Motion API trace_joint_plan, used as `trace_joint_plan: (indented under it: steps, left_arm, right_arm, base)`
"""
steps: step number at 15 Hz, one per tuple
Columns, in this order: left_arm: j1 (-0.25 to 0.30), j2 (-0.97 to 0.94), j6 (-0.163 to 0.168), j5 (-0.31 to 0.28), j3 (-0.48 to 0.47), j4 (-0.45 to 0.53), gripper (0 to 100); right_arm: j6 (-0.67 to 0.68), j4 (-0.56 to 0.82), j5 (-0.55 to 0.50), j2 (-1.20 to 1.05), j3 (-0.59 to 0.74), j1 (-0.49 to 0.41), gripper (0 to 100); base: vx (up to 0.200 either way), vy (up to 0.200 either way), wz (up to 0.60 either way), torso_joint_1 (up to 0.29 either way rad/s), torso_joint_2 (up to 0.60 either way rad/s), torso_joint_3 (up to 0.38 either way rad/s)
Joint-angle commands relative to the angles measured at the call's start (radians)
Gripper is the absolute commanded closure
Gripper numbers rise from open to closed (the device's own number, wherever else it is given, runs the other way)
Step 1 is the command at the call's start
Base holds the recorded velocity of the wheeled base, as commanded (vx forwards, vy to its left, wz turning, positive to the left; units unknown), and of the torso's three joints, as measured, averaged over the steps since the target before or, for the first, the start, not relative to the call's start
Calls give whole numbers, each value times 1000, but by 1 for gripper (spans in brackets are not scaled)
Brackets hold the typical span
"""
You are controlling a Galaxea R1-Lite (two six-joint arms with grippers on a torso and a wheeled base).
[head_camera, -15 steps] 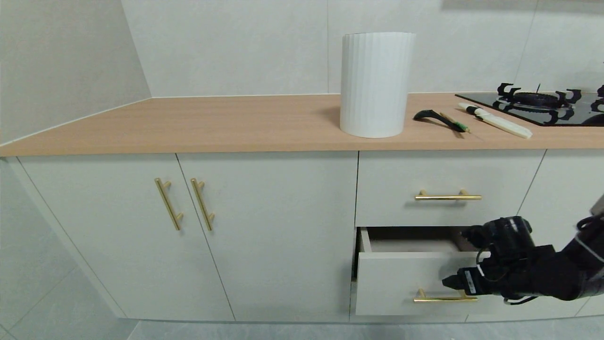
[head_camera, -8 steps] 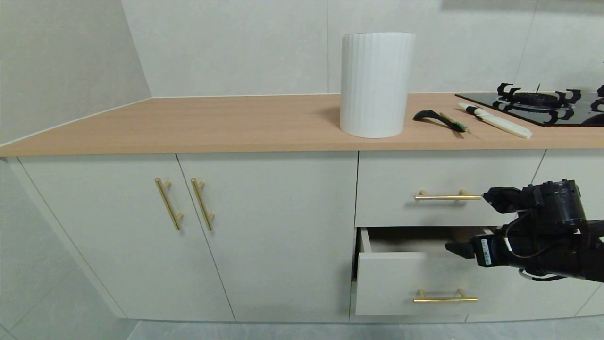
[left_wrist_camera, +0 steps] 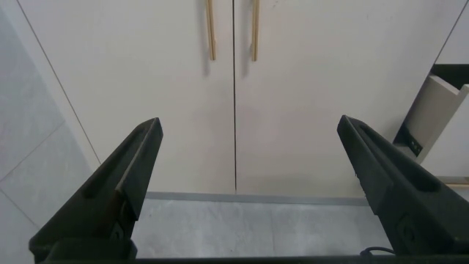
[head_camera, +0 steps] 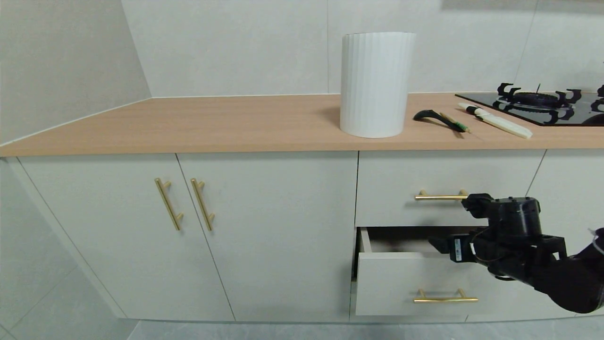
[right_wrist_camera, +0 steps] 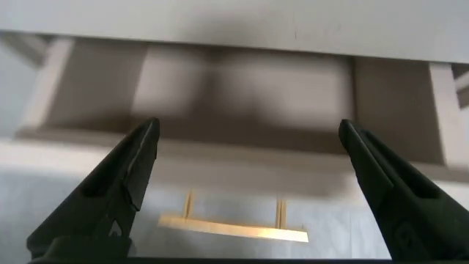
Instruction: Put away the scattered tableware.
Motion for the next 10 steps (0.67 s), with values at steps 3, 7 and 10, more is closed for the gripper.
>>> trace_joint_plan:
  steps: [3, 7, 10]
  left_arm:
    - [0, 0, 0, 1, 0, 0, 0]
    - [0, 0, 0, 1, 0, 0, 0]
    - [0, 0, 0, 1, 0, 0, 0]
  right_arm:
    - [-3, -105, -27, 154, 26, 6, 0]
    - [-4, -97, -26, 139, 40, 6, 0]
    - [-6, -56, -24, 103, 40, 4, 0]
  base:
    - [0, 0, 0, 0, 0, 0]
    - [0, 0, 0, 0, 0, 0]
    - [0, 0, 0, 0, 0, 0]
